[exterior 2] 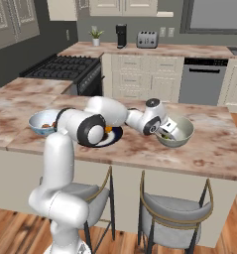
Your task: Take the fruits from the plate on the dining counter and place two fruits in each bowl.
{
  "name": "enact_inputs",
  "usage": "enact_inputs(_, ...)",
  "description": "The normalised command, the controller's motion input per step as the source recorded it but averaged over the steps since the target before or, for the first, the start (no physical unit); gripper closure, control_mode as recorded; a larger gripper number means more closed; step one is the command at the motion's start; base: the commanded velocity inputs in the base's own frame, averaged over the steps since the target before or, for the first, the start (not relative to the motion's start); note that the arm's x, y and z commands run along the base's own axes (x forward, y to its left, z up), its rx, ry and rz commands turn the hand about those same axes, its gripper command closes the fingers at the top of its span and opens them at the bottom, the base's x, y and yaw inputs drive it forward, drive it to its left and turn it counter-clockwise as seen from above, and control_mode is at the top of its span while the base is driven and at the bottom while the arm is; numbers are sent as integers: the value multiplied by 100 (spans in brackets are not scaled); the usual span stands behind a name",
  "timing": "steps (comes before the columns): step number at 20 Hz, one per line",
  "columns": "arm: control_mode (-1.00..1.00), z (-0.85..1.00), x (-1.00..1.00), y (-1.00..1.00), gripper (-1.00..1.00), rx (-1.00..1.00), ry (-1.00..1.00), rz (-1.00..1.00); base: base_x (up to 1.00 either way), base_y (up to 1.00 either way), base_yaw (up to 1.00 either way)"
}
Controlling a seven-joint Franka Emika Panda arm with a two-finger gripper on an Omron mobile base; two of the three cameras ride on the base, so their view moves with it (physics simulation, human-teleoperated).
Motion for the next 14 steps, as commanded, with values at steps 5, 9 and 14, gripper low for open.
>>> enact_inputs(5,-100,10,0,0,-100,0,-6,0,0,0,0)
enact_inputs(9,-100,12,0,0,-100,0,-4,0,0,0,0)
enact_inputs(14,-100,47,-2,0,-100,0,-1,0,0,0,0)
